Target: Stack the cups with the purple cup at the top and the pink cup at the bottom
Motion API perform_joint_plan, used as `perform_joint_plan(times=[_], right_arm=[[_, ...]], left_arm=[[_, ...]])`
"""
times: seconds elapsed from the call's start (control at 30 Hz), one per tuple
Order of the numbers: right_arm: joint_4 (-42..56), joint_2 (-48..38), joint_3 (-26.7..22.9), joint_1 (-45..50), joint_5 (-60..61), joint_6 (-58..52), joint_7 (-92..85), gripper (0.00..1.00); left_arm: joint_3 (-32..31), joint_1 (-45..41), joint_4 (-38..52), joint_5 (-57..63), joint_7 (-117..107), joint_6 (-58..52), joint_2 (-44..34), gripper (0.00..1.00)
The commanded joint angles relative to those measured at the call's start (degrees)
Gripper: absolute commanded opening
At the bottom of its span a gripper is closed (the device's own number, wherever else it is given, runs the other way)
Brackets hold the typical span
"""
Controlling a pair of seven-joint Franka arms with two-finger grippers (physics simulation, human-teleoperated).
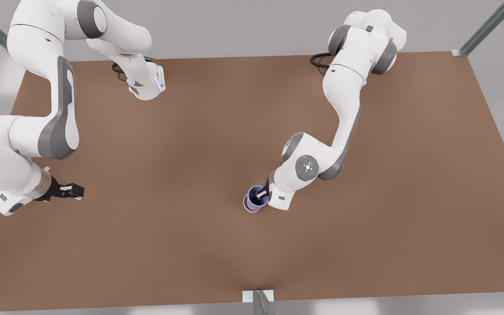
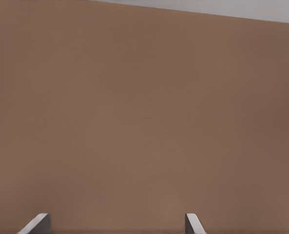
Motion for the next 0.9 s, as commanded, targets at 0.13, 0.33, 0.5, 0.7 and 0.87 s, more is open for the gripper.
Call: perform_joint_plan(times=[0.13,0.33,0.5,0.7,0.87], right_arm=[[0.1,0.3,0.0,0.0,0.0,0.0,0.0,1.00],[0.2,0.2,0.0,0.1,0.1,0.0,0.0,1.00],[0.2,0.2,0.0,-0.1,0.1,0.0,0.0,1.00],[0.1,0.3,0.0,-0.1,0.0,0.0,-0.1,1.00],[0.1,0.3,0.0,-0.1,0.0,0.0,-0.1,1.00]], left_arm=[[0.0,0.0,-1.0,-2.5,0.2,0.1,0.0,0.21],[0.0,-0.2,-1.3,-2.5,0.2,0.3,0.4,0.21],[0.0,-0.3,-1.3,-2.6,0.1,0.9,0.4,0.46],[0.0,-0.4,-1.3,-2.5,0.0,0.9,0.4,0.50],[0.0,-0.3,-1.3,-2.5,0.3,0.4,0.2,1.00]])
